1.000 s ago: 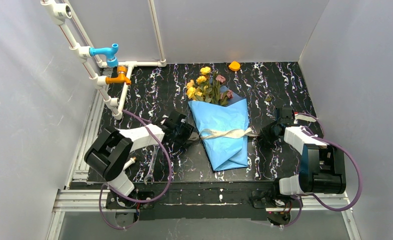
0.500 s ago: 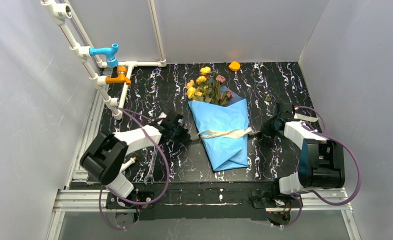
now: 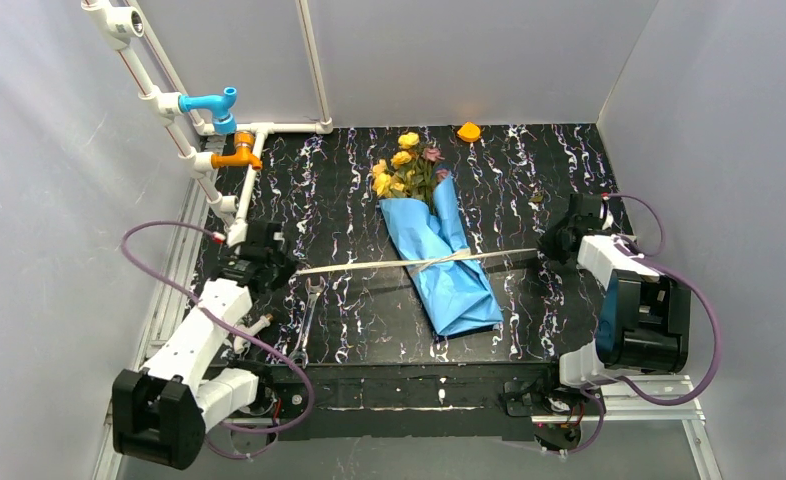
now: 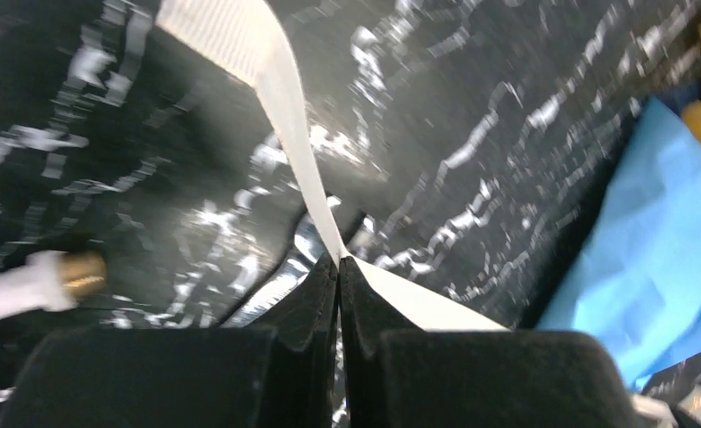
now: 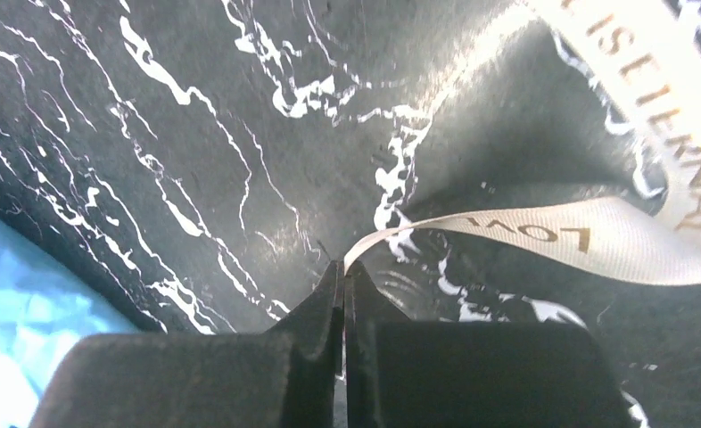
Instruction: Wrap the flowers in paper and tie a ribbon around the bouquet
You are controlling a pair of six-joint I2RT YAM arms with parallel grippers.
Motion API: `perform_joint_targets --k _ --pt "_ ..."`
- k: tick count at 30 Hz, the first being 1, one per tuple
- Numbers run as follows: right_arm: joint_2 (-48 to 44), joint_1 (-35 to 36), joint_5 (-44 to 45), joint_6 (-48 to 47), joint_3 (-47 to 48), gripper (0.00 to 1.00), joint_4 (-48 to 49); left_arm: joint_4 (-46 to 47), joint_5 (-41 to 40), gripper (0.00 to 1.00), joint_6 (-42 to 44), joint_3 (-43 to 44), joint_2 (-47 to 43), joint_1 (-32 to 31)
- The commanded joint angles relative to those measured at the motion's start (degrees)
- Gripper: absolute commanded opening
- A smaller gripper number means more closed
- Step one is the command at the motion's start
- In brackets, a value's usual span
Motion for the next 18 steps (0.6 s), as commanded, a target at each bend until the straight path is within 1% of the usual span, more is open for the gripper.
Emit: perform_joint_targets --k 1,4,5,8,9,11,14,15,16,18 --pt "-2.2 -2.8 1.6 -7.8 -1.1 0.01 7.9 -8.7 -1.4 0.0 12.1 -1.0 -4.0 12.5" --pt "-4.6 -2.7 3.4 -8.8 -2.2 0.01 9.8 -8.6 4.9 0.0 17.0 -2.0 -5.6 23.7" --pt "-4.9 -2.7 4.3 -9.2 -2.1 0.01 9.8 -8.6 6.6 0.0 18.3 -2.2 -5.8 26.4" --pt "-5.1 -2.9 5.8 -9.9 -1.1 0.01 9.3 -9.3 9.0 0.0 17.3 -2.5 -5.4 30.9" --pt "-4.9 -3.1 5.8 -9.9 -1.0 0.01 9.3 -9.6 10.6 0.0 16.4 -2.6 -5.3 33.5" --pt "-4.8 -3.7 5.6 -9.7 -1.4 0.01 9.5 -8.7 17.0 0.0 16.9 -3.2 -5.9 41.1" --pt "-4.8 -6.7 3.2 -8.2 -3.3 0.01 11.2 -9.5 22.1 0.0 20.3 -2.8 -6.7 52.2" --pt "-4.7 -8.3 2.0 -7.4 -3.9 0.01 12.2 -8.7 25.1 0.0 21.0 -3.1 -6.6 55.0" --pt "-4.5 -9.8 0.6 -6.6 -4.3 0.01 12.8 -9.2 26.3 0.0 21.3 -2.8 -5.8 57.2" --pt "-4.3 -12.4 -1.2 -5.3 -4.9 0.01 13.6 -10.3 26.5 0.0 21.5 -1.4 -3.3 59.3"
